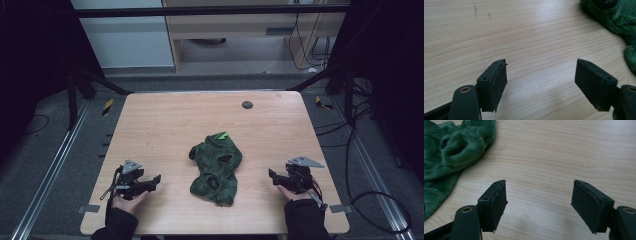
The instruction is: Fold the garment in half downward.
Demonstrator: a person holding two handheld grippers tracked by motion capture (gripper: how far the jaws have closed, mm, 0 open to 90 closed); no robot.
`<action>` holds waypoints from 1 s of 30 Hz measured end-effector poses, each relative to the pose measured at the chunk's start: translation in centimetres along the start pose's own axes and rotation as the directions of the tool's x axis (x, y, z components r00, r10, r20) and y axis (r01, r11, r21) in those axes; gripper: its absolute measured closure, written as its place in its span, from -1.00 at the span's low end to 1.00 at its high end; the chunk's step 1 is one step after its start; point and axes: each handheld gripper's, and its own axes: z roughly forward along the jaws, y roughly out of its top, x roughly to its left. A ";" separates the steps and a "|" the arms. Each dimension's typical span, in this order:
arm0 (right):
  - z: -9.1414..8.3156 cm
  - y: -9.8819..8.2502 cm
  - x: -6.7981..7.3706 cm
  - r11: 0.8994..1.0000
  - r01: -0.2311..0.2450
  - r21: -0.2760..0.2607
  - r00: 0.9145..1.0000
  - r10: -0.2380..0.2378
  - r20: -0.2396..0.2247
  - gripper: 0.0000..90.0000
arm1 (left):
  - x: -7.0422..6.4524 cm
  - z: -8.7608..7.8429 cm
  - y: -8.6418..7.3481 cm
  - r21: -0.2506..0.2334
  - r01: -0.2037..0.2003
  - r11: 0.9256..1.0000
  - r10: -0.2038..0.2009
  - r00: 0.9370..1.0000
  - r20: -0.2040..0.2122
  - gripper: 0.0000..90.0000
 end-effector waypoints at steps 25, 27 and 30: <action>-0.3 1.6 3.5 0.995 0.101 -0.011 0.989 -0.102 -0.107 -0.32 | -1.2 -0.6 1.3 -0.039 0.008 0.999 -0.006 0.999 0.050 -0.34; -0.3 1.7 3.6 0.995 0.097 -0.010 0.989 -0.097 -0.113 -0.31 | -1.5 -0.6 1.5 -0.038 0.000 0.999 0.002 0.999 0.054 -0.34; -0.4 2.0 3.7 0.995 0.095 -0.020 0.989 -0.096 -0.116 -0.31 | -1.8 -0.7 2.0 -0.054 0.001 0.999 0.002 0.998 0.060 -0.32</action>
